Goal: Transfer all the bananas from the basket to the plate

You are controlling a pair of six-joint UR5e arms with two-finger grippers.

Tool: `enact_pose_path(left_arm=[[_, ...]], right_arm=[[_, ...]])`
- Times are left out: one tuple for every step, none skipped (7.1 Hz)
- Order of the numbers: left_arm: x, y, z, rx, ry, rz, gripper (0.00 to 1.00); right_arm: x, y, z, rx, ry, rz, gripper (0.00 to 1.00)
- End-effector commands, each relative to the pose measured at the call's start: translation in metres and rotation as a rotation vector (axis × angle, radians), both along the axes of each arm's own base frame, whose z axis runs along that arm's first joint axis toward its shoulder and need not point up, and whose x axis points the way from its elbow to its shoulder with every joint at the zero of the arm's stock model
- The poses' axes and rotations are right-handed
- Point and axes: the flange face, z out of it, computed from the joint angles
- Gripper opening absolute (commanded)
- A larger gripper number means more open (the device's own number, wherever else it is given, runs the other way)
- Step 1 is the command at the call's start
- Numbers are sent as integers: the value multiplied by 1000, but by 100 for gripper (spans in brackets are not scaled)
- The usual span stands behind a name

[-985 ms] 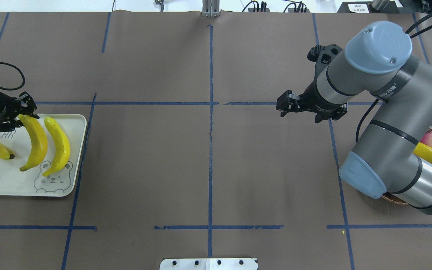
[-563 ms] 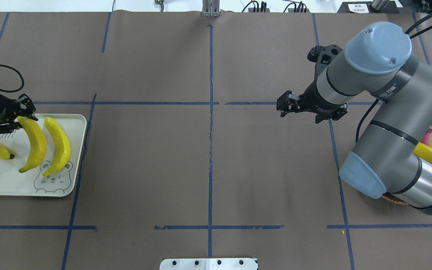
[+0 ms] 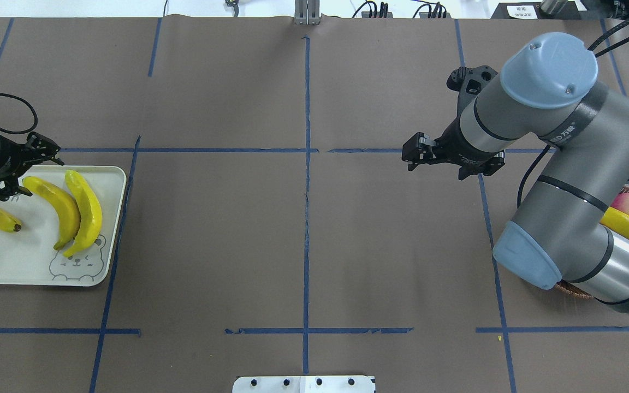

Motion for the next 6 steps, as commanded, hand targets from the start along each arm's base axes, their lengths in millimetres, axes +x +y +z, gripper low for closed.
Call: enact_pose_path(left_arm=[[5,10,-55,25,116,70,100],[6,12,-95,89,164,91,100],[9,12,-136,156,207,99,100],[27,32,-162,195,240,151,100],[48,50,-175,222,240,221,100],[64,64,-180,326,211,349,100]], right_arm=[[8,-4,-1,-4,-4,9,100],[20,-4,0,-18,0,18,100],[38,-4,-1,-44,39,9,100],[56,5,0,-1,93,-64,100],[82,-1,16,50,136,-113,100],[104,-4,43,81,169,-158,100]])
